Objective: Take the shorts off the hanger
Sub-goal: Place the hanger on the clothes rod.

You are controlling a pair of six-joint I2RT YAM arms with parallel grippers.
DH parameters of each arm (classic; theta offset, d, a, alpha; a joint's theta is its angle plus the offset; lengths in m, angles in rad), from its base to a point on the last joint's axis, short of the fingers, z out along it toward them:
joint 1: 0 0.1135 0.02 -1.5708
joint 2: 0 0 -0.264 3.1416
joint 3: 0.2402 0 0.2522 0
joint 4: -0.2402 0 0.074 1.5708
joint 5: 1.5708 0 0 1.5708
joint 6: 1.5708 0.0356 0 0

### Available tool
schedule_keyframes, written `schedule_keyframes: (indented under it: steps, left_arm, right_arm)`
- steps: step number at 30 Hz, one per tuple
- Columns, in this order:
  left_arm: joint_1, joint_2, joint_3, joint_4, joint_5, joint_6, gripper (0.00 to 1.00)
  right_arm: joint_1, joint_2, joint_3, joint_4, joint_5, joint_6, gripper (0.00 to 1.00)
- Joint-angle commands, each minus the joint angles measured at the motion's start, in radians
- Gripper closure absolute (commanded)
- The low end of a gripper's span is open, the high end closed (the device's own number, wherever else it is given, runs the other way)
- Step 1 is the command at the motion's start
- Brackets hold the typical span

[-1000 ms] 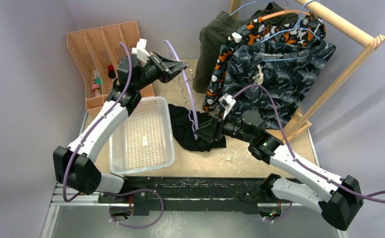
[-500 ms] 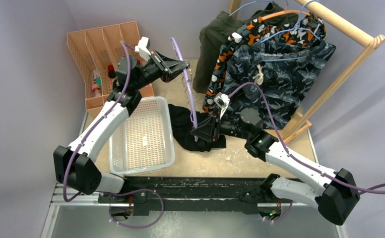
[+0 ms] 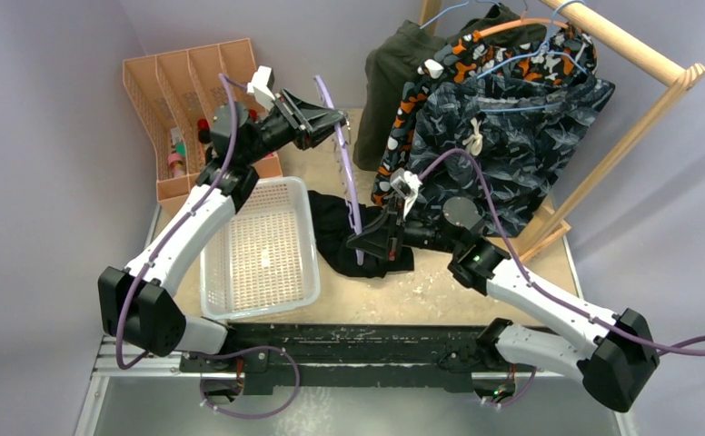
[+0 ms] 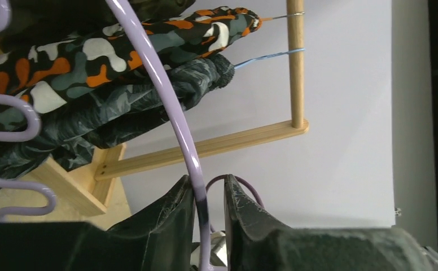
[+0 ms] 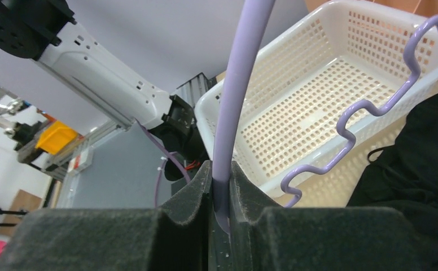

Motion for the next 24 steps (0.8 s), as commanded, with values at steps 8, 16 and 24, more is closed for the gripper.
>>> schedule_keyframes:
  steps: [8,16,24]
  left_arm:
    - [0.013,-0.118,-0.051,-0.160,-0.046,0.201,0.32]
    - [0.012,-0.214,-0.092,-0.389,-0.122,0.334,0.27]
    - [0.013,-0.280,-0.087,-0.520,-0.219,0.389,0.25]
  right_arm:
    - [-0.004,-0.242,0.008,-0.142,0.030,0.137,1.00]
    - [-0.004,-0.418,0.012,-0.376,0.147,0.254,1.00]
    - [-0.004,-0.639,0.038,-0.629,0.315,0.351,1.00]
